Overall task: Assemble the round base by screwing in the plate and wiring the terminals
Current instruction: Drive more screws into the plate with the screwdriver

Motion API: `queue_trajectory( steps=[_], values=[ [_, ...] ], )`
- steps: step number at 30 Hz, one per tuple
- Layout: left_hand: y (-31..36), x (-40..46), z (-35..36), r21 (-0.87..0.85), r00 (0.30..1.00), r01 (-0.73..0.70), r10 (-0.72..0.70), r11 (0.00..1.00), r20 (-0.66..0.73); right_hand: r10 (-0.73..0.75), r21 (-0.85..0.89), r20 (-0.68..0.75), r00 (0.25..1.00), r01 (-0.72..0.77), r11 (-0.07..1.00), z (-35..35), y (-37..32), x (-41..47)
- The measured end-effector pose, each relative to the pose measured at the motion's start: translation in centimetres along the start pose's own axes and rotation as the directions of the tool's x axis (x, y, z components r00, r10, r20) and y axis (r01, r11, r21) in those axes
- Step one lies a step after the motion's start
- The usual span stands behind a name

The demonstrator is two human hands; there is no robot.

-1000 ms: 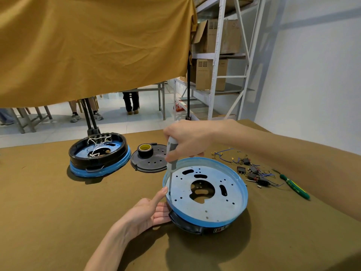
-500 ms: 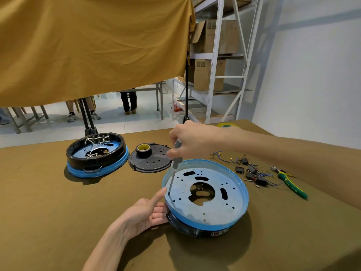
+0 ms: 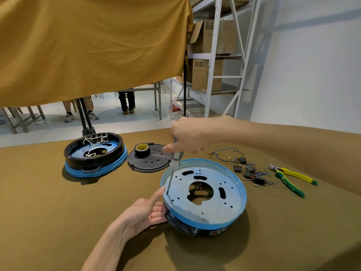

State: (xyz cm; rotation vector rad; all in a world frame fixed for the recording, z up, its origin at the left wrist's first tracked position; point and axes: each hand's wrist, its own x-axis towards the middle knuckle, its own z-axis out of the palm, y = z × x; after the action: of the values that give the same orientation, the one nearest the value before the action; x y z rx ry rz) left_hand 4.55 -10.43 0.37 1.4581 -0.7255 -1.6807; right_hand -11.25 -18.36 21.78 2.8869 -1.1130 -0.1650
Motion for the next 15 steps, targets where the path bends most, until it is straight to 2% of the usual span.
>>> queue_trajectory(
  steps=[2,4,7,10,15],
  values=[
    [0.07,-0.07,-0.05,-0.001,1.000,-0.001,0.001,1.000,0.003,-0.004,0.048,0.130,0.992,-0.002,0.999,-0.61,0.19,-0.28],
    [0.10,-0.06,-0.12,-0.003,1.000,0.004,-0.004,1.000,0.008,-0.059,0.089,0.178,0.982,0.044,0.995,-1.04,0.17,-0.42],
    [0.24,-0.25,-0.16,-0.010,1.000,0.017,-0.016,1.000,0.018,-0.129,0.071,0.115,0.985,0.122,0.990,-0.71,-0.01,0.11],
    [0.29,-0.32,-0.22,-0.026,0.999,0.031,-0.030,0.999,0.028,-0.118,0.060,0.081,0.990,0.114,0.992,-0.66,0.61,0.08],
    [0.41,-0.39,0.10,-0.047,0.999,0.047,-0.047,0.998,0.009,-0.183,0.084,0.009,0.983,0.182,0.980,-0.67,0.72,-0.44]
  ],
)
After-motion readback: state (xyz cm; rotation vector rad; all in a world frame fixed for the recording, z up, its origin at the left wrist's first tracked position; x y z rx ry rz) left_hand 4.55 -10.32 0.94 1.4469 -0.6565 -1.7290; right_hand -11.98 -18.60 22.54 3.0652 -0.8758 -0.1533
